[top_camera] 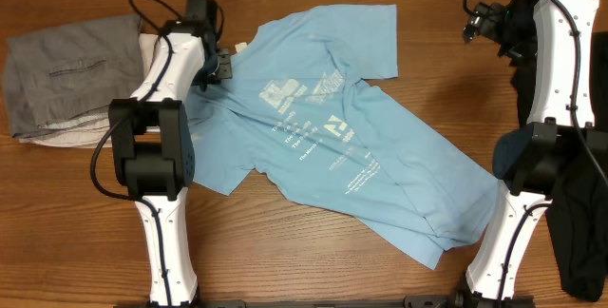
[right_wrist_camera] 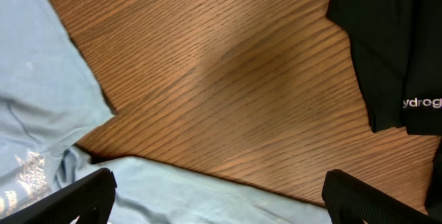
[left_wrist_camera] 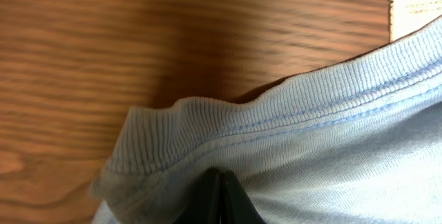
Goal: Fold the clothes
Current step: 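Pull the T-shirt's left shoulder up-left with the left gripper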
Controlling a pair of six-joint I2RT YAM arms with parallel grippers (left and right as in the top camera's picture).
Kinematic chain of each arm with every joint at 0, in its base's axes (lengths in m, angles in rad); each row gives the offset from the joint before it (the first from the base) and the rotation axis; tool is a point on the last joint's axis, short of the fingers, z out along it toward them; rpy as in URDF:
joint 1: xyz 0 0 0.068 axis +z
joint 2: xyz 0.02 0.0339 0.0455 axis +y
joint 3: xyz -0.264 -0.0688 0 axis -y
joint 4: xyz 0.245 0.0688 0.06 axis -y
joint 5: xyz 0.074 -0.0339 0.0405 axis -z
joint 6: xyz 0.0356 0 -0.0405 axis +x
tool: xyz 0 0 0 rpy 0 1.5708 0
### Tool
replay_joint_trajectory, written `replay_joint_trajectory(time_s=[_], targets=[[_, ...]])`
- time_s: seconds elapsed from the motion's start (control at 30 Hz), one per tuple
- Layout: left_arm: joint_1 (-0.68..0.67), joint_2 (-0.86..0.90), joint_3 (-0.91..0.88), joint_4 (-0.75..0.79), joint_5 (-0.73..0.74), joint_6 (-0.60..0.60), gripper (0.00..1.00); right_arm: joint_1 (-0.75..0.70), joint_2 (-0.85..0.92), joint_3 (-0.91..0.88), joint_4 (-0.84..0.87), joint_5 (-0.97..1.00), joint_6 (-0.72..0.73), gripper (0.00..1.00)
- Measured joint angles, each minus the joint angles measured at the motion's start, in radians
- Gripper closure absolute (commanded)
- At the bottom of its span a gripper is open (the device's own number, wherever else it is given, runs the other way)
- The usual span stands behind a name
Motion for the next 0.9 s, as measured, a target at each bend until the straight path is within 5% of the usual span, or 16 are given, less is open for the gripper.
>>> replay_joint_trajectory(time_s=[0.43, 0.77, 0.8, 0.87, 0.9], targets=[[0.011, -0.030, 0.053, -0.081, -0.027, -0.056, 0.95, 0.000, 0.000, 0.000, 0.000, 0.000, 0.001, 0.00], [-0.068, -0.429, 0.130, -0.277, -0.013, -0.129, 0.96, 0.000, 0.000, 0.000, 0.000, -0.001, 0.000, 0.00], [-0.083, -0.462, 0.134, -0.293, -0.007, -0.136, 0.90, 0.000, 0.000, 0.000, 0.000, 0.000, 0.000, 0.00], [-0.113, -0.512, 0.141, -0.322, 0.005, -0.150, 0.56, 0.000, 0.000, 0.000, 0.000, 0.000, 0.001, 0.00], [-0.121, -0.520, 0.142, -0.344, 0.010, -0.159, 0.46, 0.000, 0.000, 0.000, 0.001, 0.000, 0.000, 0.00]])
